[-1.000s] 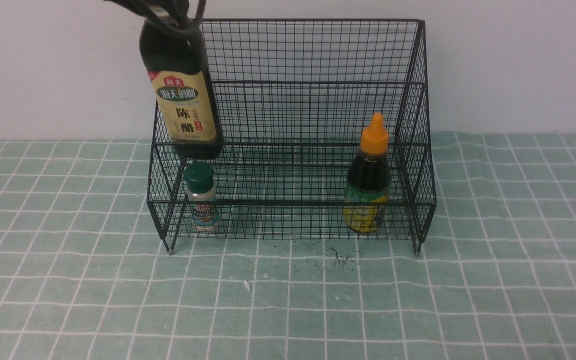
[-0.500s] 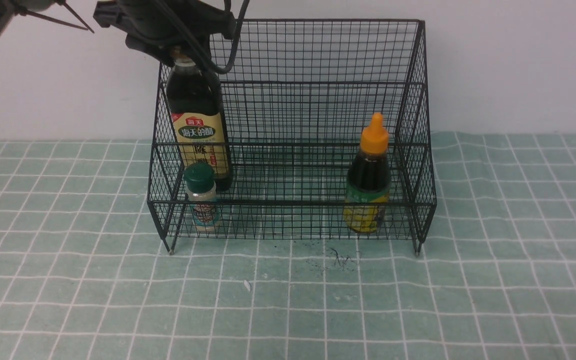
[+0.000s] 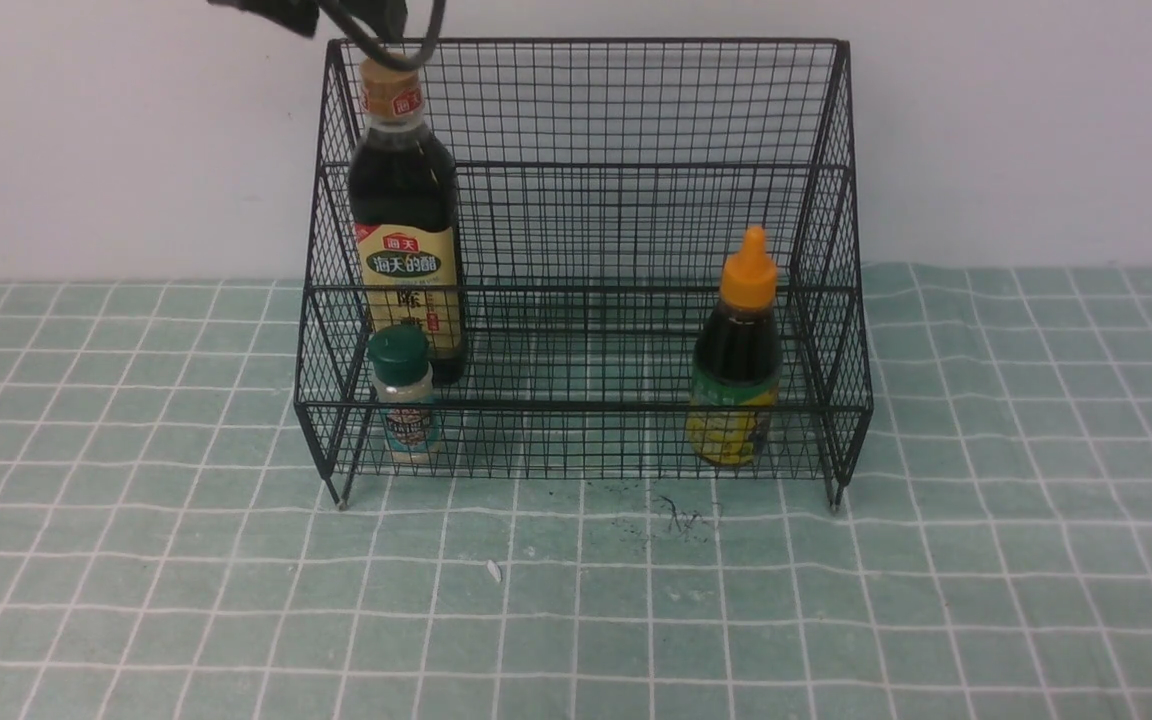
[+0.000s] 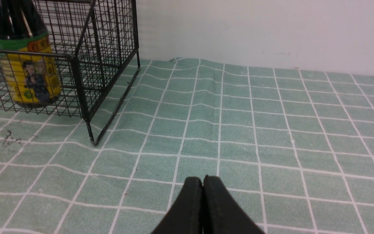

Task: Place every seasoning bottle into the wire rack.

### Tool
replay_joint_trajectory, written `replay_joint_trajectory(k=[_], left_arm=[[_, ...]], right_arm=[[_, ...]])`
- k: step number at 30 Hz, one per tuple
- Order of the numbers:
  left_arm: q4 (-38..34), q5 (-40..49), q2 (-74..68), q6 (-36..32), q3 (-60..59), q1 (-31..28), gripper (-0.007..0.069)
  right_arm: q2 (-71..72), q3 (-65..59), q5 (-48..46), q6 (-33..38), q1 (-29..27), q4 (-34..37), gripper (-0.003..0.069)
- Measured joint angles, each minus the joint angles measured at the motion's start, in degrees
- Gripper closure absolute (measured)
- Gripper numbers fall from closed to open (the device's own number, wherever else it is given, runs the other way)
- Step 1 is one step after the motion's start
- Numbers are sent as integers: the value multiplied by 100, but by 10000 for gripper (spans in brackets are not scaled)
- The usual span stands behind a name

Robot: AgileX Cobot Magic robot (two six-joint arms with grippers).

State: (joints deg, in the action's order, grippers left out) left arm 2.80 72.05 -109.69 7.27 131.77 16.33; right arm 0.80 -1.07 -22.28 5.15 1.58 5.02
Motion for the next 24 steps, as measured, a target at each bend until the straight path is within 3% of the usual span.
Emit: replay_joint_trajectory(k=[4,9,11,14,19,24], left_arm=[[66,33,602,-157,87,0,326],[160,119,1743,-311,93,0,560],[155,119,2369,-329,23,0,612],[155,119,3098,-360,-285,0,627],[155,119,4881,-360,-1750,0,631],[150,-718,7021,-264,-4420,0,631]], right_arm=[[0,0,0,0,0,0,672],[0,0,0,0,0,0,672],[0,0,0,0,0,0,672],[0,0,0,0,0,0,672],[0,0,0,0,0,0,672],[0,0,0,0,0,0,672]])
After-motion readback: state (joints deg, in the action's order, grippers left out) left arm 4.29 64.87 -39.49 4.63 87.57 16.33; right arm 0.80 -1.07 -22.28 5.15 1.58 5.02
